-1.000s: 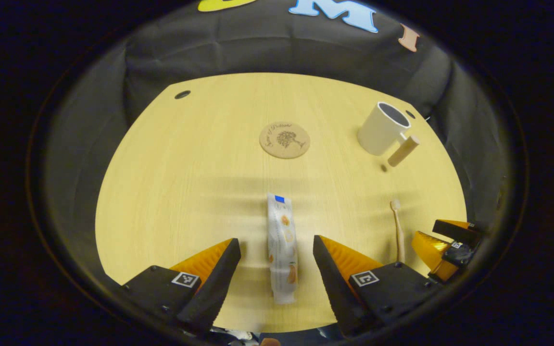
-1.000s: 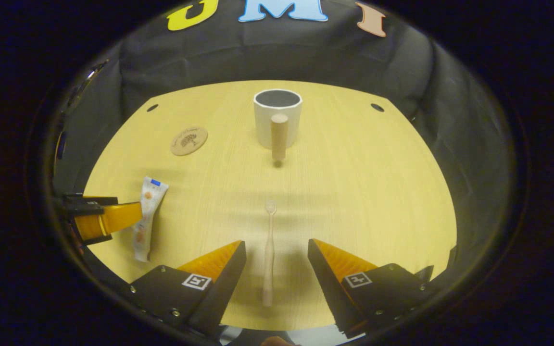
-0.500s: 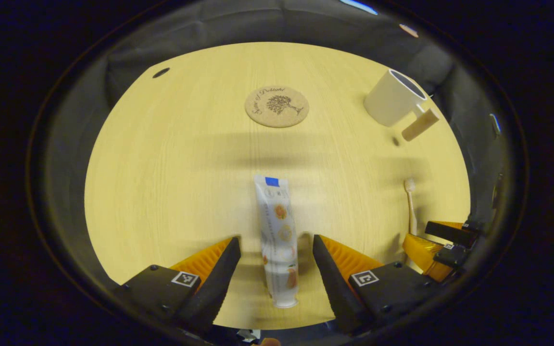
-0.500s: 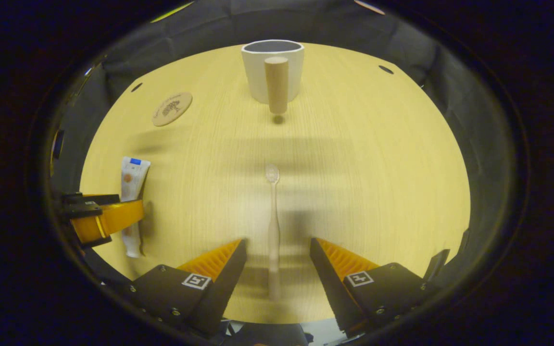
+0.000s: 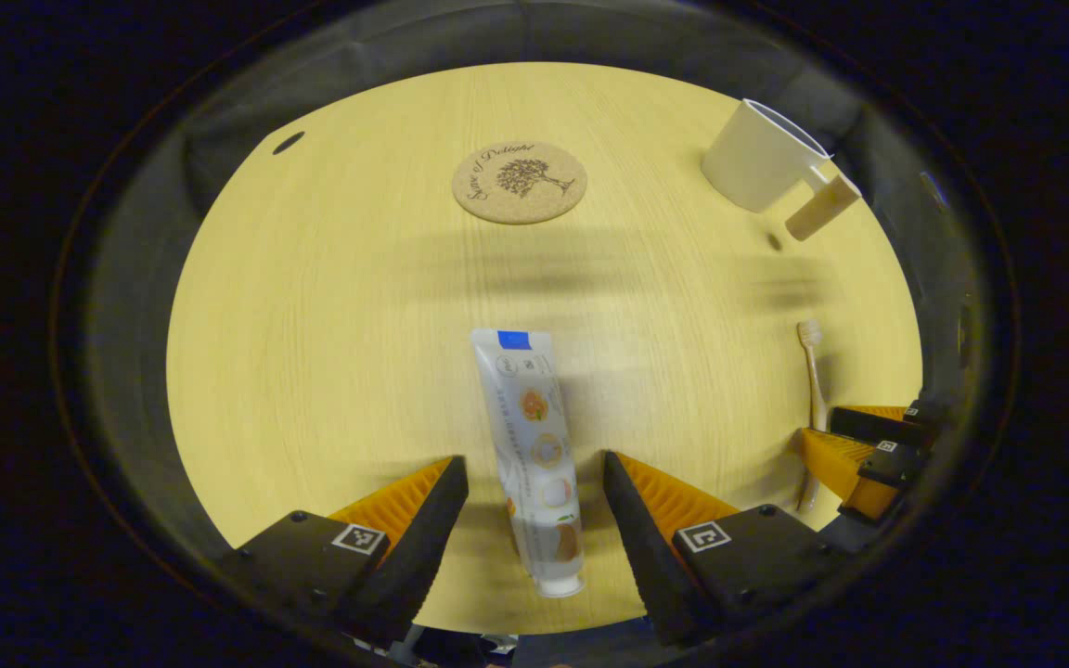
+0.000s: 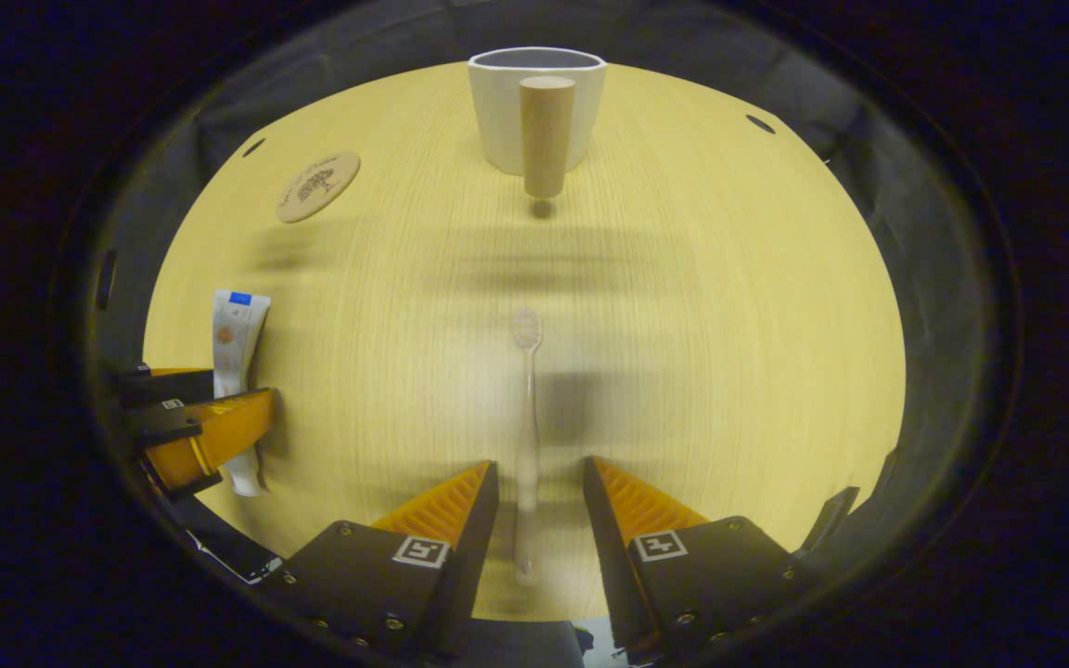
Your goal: Put the toothbrush and toothpaste on the desktop into the cup, then pick up the cup and place it on the coaster on the desktop.
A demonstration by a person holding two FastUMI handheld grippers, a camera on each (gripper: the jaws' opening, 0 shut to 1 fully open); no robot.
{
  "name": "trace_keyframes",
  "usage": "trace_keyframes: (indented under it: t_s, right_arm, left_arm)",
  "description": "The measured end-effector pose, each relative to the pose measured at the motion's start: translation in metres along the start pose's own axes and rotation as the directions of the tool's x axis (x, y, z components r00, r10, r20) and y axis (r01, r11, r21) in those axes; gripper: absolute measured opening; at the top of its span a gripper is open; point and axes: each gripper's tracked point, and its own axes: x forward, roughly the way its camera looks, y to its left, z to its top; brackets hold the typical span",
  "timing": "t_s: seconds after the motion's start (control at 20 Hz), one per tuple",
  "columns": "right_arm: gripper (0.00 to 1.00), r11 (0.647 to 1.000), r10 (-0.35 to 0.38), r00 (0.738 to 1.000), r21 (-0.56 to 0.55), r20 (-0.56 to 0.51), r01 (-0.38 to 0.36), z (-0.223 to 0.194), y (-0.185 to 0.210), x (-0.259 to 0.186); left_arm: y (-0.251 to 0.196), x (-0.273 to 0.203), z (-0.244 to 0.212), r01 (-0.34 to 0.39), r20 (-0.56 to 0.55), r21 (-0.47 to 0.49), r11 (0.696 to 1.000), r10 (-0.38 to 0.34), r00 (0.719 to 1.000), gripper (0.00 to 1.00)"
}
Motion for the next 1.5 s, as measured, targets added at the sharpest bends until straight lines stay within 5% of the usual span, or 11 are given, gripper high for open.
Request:
trace_keyframes:
  t_s: [0.1,0.15,0.25,0.35,0.85,1.1,1.5]
  right_arm:
    - [0.45,1.0,0.0,1.0,-0.005,-0.012,-0.001,-0.001,0.002,0.0]
    - [0.29,1.0,0.002,1.0,-0.017,-0.022,-0.002,-0.002,0.002,-0.001]
    - [0.29,0.999,0.007,1.0,-0.038,-0.008,-0.008,-0.003,0.004,-0.004]
    - [0.1,0.999,0.017,1.0,-0.051,-0.006,-0.018,-0.004,0.006,-0.003]
    - [0.03,0.996,0.079,0.995,-0.054,0.062,-0.076,0.0,0.009,-0.002]
    - [0.03,0.988,0.156,0.978,-0.034,0.137,-0.153,0.007,0.012,-0.009]
    - [0.03,0.965,0.254,0.872,-0.052,0.417,-0.256,0.052,0.017,-0.054]
  left_arm:
    - [0.001,-0.001,0.0,-0.004,-0.001,0.007,1.0,0.004,1.0,0.92]
    - [0.001,-0.001,-0.001,-0.006,-0.006,0.0,1.0,0.006,1.0,0.81]
    - [0.001,-0.002,-0.001,-0.005,-0.008,-0.005,1.0,0.005,1.0,0.62]
    - [0.0,-0.002,-0.002,-0.002,-0.014,0.013,1.0,0.002,1.0,0.51]
    - [0.005,-0.004,0.001,-0.003,0.039,-0.008,1.0,0.003,0.999,0.29]
    - [0.003,-0.008,0.005,0.013,0.104,-0.027,1.0,-0.01,0.995,0.29]
    - [-0.016,-0.034,0.037,0.045,0.303,-0.023,0.999,-0.035,0.952,0.29]
